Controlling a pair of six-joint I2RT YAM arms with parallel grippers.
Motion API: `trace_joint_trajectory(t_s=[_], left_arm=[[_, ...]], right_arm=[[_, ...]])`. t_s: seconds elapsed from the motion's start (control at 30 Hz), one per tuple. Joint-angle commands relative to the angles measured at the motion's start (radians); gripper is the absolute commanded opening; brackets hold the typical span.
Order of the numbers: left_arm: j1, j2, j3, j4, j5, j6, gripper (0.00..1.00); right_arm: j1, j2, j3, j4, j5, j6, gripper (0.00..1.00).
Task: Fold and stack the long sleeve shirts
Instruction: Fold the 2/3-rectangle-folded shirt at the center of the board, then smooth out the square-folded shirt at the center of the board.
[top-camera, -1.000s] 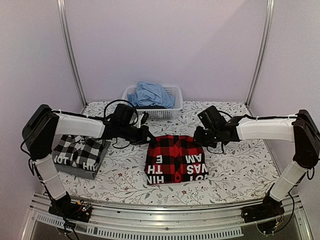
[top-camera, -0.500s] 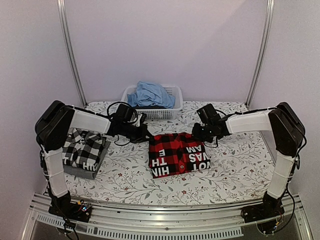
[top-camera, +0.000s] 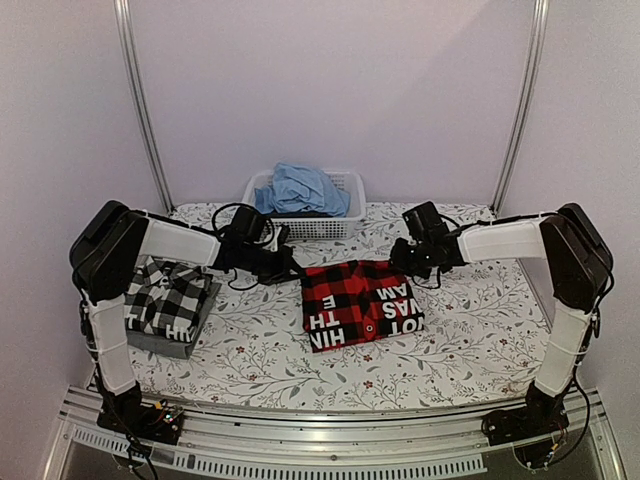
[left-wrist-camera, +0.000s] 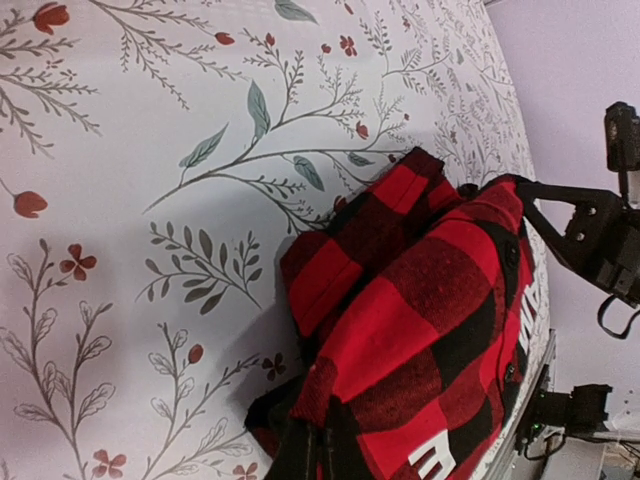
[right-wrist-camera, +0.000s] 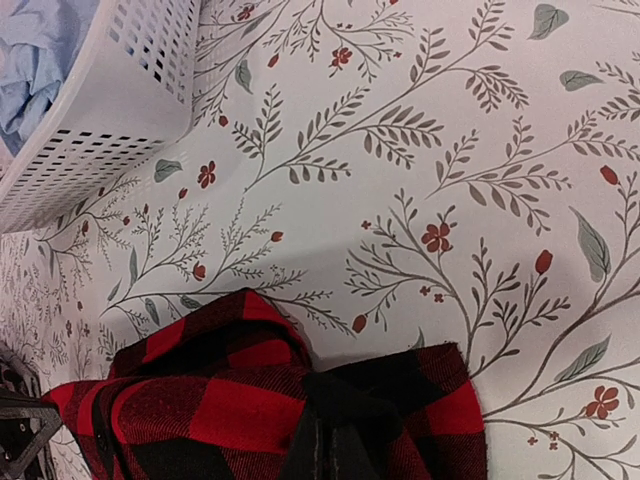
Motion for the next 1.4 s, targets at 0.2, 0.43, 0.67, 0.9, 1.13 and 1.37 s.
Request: trace_joint_trajectory(t_s=[0.2,0.43,0.67,0.9,1.13,1.37], left_arm=[[0.023,0.005,0.044,-0.023,-0.038,0.014,0.03],[0.025,-0.045,0.078,-0.129,-0.123,0.06,0.52],[0.025,-0.129,0.059,-0.192,-0.157,0.074,0.52],[0.019,-0.21,0.01,-0.206,-0.132,0.068,0.52],[-0.023,-0.259,-0.004,-0.238,-0.1,0.071,0.5],[-0.111,-0.269,0.01,-0.239,-0.068,0.069,0.5]], right_arm=[[-0.03,-0.054,0.043,0.041,-0.009,-0.047,0.23],[0.005,-0.146,0.051,-0.051,-0.027,-0.165,0.63],[0.215,-0.144,0.065,-0.193,0.081,-0.221,0.61],[0.238,0.007,0.18,-0.216,0.123,-0.228,0.62],[0.114,0.282,0.403,-0.233,0.043,-0.288,0.62],[0.07,0.377,0.487,-0.241,0.023,-0.296,0.68]])
